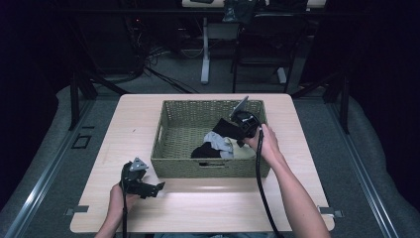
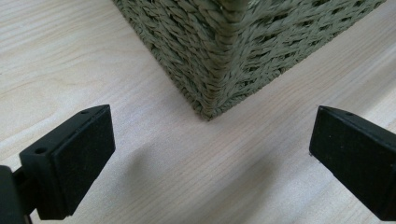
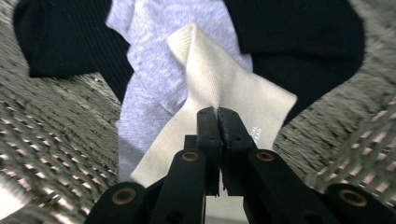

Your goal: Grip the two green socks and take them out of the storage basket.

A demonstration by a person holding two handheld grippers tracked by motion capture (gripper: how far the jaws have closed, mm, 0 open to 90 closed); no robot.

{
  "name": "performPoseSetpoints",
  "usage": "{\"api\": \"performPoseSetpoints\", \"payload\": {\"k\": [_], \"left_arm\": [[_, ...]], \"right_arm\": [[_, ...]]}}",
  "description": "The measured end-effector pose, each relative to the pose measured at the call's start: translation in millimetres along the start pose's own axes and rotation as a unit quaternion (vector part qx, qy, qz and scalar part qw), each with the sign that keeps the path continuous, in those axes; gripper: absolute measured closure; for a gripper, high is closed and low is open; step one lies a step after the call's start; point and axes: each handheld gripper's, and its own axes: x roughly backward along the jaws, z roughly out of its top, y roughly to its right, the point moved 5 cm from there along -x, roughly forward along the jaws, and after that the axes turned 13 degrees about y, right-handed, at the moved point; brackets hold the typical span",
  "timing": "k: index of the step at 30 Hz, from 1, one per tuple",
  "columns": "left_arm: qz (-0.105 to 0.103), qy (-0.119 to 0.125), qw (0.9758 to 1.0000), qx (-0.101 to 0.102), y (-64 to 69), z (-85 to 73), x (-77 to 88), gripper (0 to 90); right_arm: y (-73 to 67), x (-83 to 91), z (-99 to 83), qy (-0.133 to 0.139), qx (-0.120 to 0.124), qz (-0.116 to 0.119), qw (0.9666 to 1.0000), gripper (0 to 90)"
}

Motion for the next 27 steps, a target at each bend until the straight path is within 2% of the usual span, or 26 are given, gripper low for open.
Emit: {"api": "performPoseSetpoints", "payload": {"k": [10, 13, 14, 16, 27], "left_arm": [[0.001, -0.001, 1.0, -0.001, 0.4, 0.1, -0.2, 0.2], [0.001, -0.001, 1.0, -0.001, 0.6, 0.0, -0.1, 0.2], [0.001, -0.001, 1.0, 0.0, 0.5, -0.1, 0.1, 0.2], [0.001, 0.0, 1.0, -0.001, 0.3, -0.1, 0.3, 0.2], [0.001, -0.001, 1.0, 0.0, 0.8, -0.2, 0.1, 0.2]], "right_arm": [[-4.6, 30.0, 8.4, 0.027, 0.005, -0.005, 0.9996, 88.4], [-5.1, 40.1, 10.7, 0.023, 0.015, -0.009, 0.9996, 88.4], [-6.3, 41.8, 11.3, 0.03, 0.011, -0.009, 0.9995, 88.4], [-6.3, 47.9, 12.8, 0.025, 0.016, -0.009, 0.9995, 88.4], [-9.3, 72.5, 20.9, 0.04, 0.021, -0.008, 0.9989, 88.4]]}}
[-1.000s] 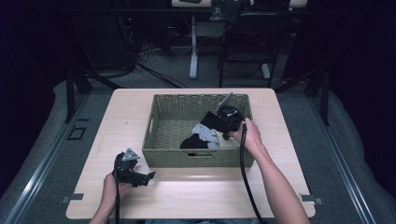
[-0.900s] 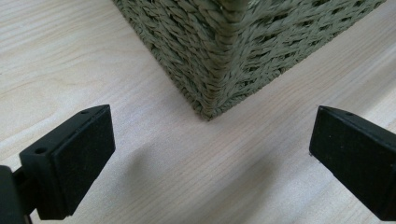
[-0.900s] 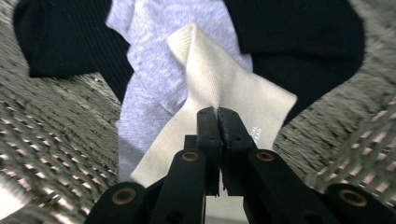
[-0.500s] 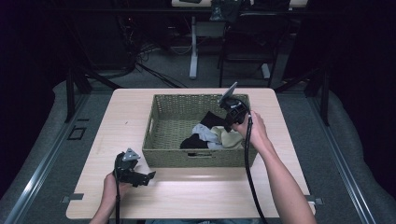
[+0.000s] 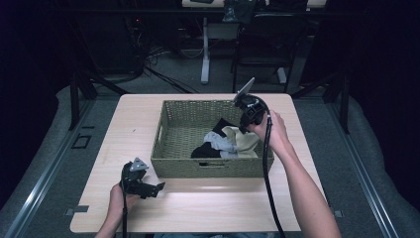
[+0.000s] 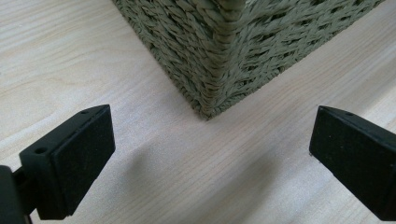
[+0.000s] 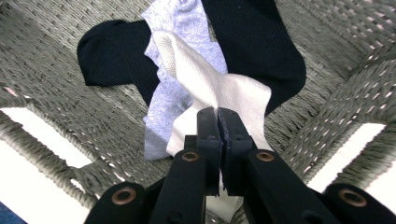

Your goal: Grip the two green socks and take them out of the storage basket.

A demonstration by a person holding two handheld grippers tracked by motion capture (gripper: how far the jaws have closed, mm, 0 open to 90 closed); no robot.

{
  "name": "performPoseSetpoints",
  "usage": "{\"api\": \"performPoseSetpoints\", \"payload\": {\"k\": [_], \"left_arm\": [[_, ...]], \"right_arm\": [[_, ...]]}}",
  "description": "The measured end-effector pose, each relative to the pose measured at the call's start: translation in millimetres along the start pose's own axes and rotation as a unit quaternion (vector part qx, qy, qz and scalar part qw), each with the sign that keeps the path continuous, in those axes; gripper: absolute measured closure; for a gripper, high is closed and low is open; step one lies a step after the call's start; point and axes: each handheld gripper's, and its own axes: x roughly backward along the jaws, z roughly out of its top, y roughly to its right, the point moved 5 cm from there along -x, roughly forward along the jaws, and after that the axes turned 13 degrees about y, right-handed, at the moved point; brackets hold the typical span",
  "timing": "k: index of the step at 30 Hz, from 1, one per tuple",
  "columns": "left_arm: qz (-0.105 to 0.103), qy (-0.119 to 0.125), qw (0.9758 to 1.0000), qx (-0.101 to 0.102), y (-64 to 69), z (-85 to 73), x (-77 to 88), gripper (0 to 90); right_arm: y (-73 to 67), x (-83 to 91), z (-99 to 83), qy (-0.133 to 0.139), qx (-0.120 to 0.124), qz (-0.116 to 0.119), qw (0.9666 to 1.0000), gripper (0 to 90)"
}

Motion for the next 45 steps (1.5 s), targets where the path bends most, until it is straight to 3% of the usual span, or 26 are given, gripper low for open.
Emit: {"api": "performPoseSetpoints", "payload": {"k": [30, 45], "left_arm": [[0.0, -0.001, 1.0, 0.001, 0.5, -0.2, -0.4, 0.2], [0.0, 0.0, 1.0, 0.001, 0.4, -0.1, -0.2, 0.2]], "right_arm": [[-5.9, 63.4, 21.4, 0.036, 0.014, -0.015, 0.9991, 88.4], [5.8, 92.1, 14.2, 0.057, 0.007, -0.031, 0.9979, 88.3]]}}
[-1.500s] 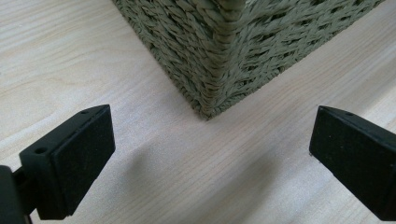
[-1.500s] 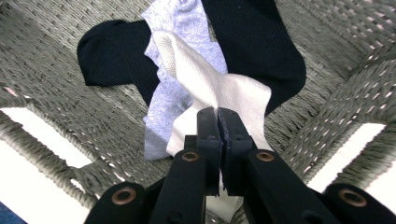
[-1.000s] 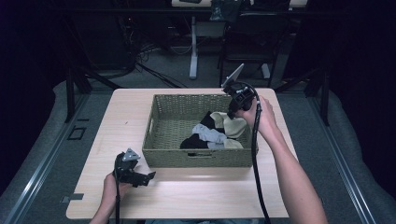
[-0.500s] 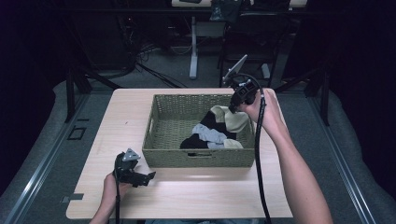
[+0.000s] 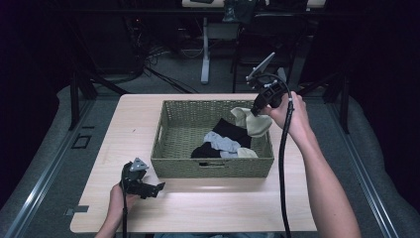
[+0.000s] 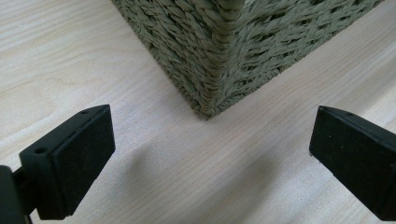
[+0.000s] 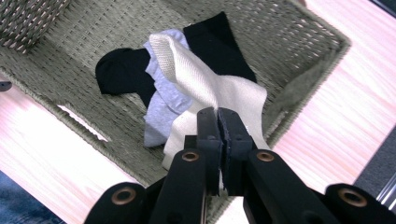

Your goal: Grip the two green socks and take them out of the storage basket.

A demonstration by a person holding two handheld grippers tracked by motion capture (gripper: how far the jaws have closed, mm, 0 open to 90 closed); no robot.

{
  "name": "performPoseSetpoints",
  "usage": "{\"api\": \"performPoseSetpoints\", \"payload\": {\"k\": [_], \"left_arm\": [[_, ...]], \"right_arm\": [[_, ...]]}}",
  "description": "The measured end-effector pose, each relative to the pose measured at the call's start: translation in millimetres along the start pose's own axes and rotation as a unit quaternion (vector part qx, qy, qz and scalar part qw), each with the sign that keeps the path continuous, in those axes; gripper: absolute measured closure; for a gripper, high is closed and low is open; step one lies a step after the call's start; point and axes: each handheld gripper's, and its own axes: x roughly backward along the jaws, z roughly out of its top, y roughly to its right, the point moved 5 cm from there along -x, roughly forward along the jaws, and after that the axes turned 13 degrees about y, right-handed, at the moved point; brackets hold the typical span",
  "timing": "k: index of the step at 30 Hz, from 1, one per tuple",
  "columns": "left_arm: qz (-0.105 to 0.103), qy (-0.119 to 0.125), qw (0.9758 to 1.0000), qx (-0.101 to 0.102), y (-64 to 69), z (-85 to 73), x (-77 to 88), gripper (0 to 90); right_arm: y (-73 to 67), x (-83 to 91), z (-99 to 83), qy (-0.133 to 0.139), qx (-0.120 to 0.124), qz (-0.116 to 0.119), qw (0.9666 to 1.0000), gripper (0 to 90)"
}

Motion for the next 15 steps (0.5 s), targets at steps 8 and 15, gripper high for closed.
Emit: {"api": "performPoseSetpoints", "payload": {"k": [8, 15], "left_arm": [[0.0, 0.0, 1.0, 0.0, -0.1, 0.0, 0.0, 0.2], [0.0, -0.002, 1.0, -0.002, 0.1, 0.2, -0.2, 0.2]], "right_arm": [[20.9, 22.5, -14.4, 0.007, -0.014, -0.019, 0.9997, 88.3], [53.7, 43.8, -42.7, 0.017, -0.054, -0.043, 0.9975, 88.3]]}}
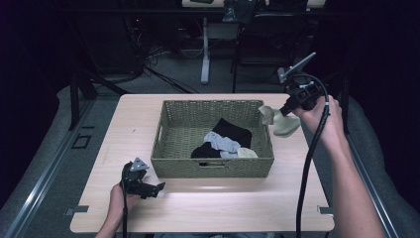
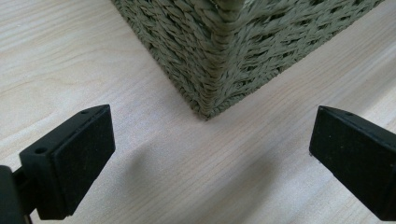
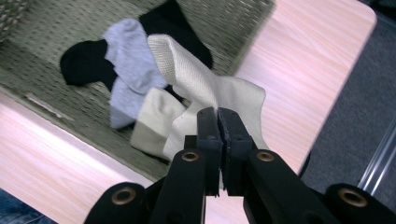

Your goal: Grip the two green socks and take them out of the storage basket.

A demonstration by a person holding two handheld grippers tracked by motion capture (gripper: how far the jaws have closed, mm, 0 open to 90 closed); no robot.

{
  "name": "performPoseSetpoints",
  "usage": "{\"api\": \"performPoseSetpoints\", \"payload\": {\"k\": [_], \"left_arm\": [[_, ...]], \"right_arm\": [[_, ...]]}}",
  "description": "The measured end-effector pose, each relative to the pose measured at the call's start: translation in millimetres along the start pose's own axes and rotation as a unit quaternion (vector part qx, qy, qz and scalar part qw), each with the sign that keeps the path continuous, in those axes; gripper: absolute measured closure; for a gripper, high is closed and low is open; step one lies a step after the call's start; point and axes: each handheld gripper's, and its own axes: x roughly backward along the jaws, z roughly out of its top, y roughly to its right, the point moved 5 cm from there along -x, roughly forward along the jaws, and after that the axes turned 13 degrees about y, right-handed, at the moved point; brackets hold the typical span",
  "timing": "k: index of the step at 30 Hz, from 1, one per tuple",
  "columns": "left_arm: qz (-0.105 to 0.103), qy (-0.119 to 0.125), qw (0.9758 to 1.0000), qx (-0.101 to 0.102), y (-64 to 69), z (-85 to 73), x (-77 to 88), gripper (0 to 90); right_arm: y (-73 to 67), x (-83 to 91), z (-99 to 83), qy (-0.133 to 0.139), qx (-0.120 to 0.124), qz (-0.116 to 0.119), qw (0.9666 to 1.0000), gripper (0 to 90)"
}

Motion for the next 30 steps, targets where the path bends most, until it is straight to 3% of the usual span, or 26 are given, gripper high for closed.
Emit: {"api": "performPoseSetpoints", "payload": {"k": [1, 8, 14, 21, 24, 30], "left_arm": [[0.0, 0.0, 1.0, 0.0, 0.0, 0.0, 0.0, 0.2], [0.001, 0.0, 1.0, 0.002, 0.0, 0.0, -0.4, 0.2], [0.002, 0.0, 1.0, 0.002, -0.6, -0.1, -0.4, 0.2], [0.003, 0.0, 1.0, 0.001, -0.4, -0.2, -0.3, 0.2], [0.003, 0.0, 1.0, 0.002, -0.6, -0.3, -0.3, 0.2], [0.002, -0.001, 1.0, 0.001, -0.5, -0.2, -0.3, 0.2]], "right_arm": [[0.0, 0.0, 0.0, 0.0, 0.0, 0.0, 1.0, 88.3], [36.9, -1.1, -29.7, -0.013, -0.037, -0.032, 0.9987, 88.3], [50.4, -12.3, -46.6, -0.018, -0.051, -0.035, 0.9979, 88.3], [60.9, -44.0, -74.4, -0.031, -0.073, -0.029, 0.9964, 88.3], [65.0, -65.5, -90.2, -0.042, -0.085, -0.021, 0.9952, 88.2], [67.5, -91.8, -110.0, -0.063, -0.094, -0.005, 0.9936, 88.1]]}}
